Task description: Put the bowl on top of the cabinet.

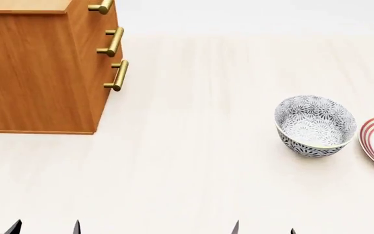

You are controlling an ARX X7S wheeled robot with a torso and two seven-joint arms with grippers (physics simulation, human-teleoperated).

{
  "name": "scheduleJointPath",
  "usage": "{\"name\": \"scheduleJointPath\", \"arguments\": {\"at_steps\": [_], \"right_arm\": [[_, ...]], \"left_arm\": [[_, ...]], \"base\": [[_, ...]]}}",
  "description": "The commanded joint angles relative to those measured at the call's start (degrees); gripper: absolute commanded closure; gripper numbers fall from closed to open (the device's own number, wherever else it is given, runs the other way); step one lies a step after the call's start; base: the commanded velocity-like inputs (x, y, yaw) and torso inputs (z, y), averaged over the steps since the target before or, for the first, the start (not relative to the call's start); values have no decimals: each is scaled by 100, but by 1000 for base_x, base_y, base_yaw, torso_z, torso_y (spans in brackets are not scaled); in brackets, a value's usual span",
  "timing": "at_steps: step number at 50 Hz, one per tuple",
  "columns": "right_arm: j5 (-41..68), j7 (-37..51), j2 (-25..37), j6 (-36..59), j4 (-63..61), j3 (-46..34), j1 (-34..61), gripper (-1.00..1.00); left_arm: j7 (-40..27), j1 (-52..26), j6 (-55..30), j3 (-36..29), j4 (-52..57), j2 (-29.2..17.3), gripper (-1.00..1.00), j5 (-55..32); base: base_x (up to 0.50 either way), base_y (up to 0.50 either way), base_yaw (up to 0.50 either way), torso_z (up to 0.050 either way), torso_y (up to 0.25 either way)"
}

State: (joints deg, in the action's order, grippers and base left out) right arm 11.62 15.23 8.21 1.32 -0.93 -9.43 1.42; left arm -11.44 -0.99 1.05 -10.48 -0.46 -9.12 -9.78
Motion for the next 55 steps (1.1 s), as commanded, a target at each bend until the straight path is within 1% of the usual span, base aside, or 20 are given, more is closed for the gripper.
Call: {"name": "scheduleJointPath", "arguments": {"at_steps": [1,7,11,13,19,23,32,33,40,41,55], "right_arm": [[-9,70,43,62,11,-76,25,-100],[37,87,71,47,-84,-86,-26,-100],[75,161,150,4,-580,-46,-320,-100],[62,182,199,-52,-832,-50,-491,-100],[156,129,408,-339,-1719,-27,-1179,-100],[197,134,483,-480,-2035,6,-1458,-100],[548,149,586,-547,-2479,147,-1811,-100],[462,87,615,-796,-2567,134,-1996,-100],[425,58,645,-959,-2598,110,-2100,-100],[285,64,637,-1133,-2608,105,-2201,-100],[262,114,655,-1159,-2576,71,-2176,-100]], "left_arm": [[-26,-2,7,-38,15,-32,-100,-57],[-57,58,2,-44,148,-60,-100,-95],[-108,358,-29,-137,797,-145,-100,-27],[-15,503,-21,-191,1088,-196,-100,-128],[-209,1006,48,-368,1966,-316,-100,228],[-276,1197,103,-440,2265,-366,-100,360],[-329,1414,211,-541,2599,-475,-100,409],[-341,1477,273,-544,2674,-493,-100,435],[-393,1445,288,-550,2640,-524,-100,419],[-435,1479,330,-547,2650,-524,-100,485],[-509,1461,336,-597,2654,-588,-100,450]], "base": [[0,0,0,0,0],[0,0,0,0,0],[0,0,0,0,0],[0,0,0,0,0],[0,0,0,0,0],[0,0,0,0,0],[0,0,0,0,0],[0,0,0,0,0],[0,0,0,0,0],[168,0,0,0,0],[170,0,0,0,0]]}}
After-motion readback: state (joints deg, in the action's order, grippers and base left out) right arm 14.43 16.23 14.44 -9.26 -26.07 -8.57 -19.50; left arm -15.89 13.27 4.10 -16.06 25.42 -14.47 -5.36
